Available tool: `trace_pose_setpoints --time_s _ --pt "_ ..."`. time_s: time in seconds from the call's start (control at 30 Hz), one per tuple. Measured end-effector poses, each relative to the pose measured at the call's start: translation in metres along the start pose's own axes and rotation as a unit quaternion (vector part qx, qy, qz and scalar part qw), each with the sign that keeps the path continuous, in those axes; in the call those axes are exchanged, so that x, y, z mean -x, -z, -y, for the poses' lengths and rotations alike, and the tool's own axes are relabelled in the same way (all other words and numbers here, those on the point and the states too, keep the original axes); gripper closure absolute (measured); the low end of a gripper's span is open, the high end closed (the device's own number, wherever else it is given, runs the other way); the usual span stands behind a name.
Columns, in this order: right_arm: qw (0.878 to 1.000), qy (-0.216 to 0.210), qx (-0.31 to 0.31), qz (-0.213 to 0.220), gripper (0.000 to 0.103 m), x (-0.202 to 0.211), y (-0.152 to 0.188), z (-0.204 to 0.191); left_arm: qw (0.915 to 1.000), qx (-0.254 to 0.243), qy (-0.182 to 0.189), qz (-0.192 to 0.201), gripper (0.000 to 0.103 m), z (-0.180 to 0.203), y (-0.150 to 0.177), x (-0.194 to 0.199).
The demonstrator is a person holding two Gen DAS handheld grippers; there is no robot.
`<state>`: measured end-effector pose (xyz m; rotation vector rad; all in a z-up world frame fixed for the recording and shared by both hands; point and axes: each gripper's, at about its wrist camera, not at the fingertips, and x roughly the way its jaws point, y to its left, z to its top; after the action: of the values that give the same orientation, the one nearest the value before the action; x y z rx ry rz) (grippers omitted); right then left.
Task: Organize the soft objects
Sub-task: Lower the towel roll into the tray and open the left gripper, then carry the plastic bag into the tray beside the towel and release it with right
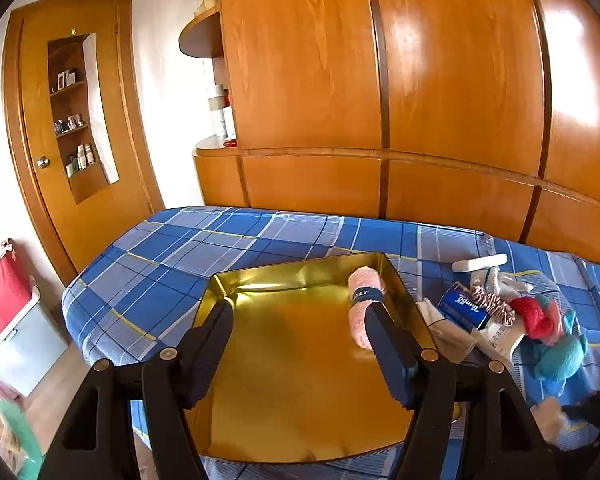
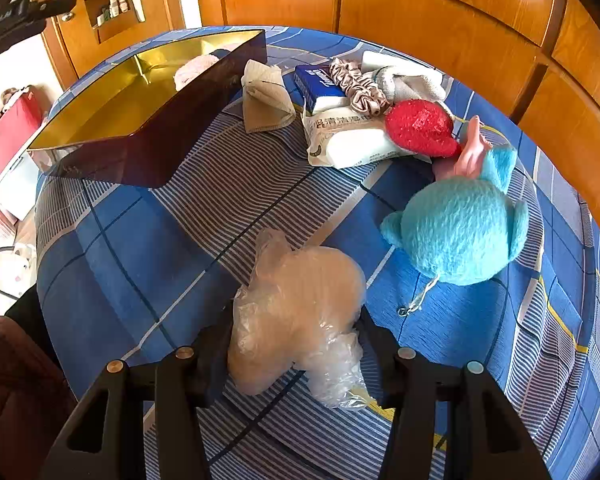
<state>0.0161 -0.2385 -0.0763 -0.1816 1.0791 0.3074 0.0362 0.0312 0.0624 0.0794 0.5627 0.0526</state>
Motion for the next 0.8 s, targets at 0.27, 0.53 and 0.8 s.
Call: trace_pose_setpoints --time_s 0.27,0.53,0.8 --pt "1.0 -0.001 0.0 0.007 0.051 0.001 -0.003 -0.004 1.0 0.002 -0.009 -0.002 0.033 -0.012 0.007 0.005" --pt "0.999 -0.031 -0.002 0.015 0.052 0.005 -0.009 -0.015 0.9998 0.021 0.004 0.005 0.022 -0.026 0.007 0.015" --pt "0.996 -0.071 0.007 0.057 0.052 0.022 -0.033 -0.048 0.9987 0.044 -0.019 0.015 0.021 -0.051 0.005 0.028"
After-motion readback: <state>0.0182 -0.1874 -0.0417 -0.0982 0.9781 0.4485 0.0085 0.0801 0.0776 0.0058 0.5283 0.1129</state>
